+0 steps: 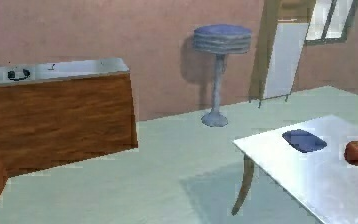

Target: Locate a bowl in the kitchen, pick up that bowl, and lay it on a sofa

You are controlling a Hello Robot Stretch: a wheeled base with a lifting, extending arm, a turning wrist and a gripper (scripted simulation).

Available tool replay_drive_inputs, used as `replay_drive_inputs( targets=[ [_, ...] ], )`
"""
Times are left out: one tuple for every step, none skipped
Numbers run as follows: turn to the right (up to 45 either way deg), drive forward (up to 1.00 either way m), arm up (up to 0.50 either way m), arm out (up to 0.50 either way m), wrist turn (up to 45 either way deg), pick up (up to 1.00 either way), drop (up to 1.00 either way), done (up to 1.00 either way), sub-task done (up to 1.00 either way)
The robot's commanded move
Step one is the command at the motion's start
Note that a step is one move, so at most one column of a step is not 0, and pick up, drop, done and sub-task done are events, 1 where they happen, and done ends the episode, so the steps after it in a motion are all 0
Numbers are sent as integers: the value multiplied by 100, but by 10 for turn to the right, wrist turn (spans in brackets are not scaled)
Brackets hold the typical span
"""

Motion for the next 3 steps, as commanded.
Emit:
replay_drive_inputs(
  targets=[
    [0, 55, 0, 0, 0, 0, 0, 0, 0],
    [-300, 0, 0, 0, 0, 0, 0, 0, 0],
    [0, 0, 50, 0, 0, 0, 0, 0, 0]
  ],
)
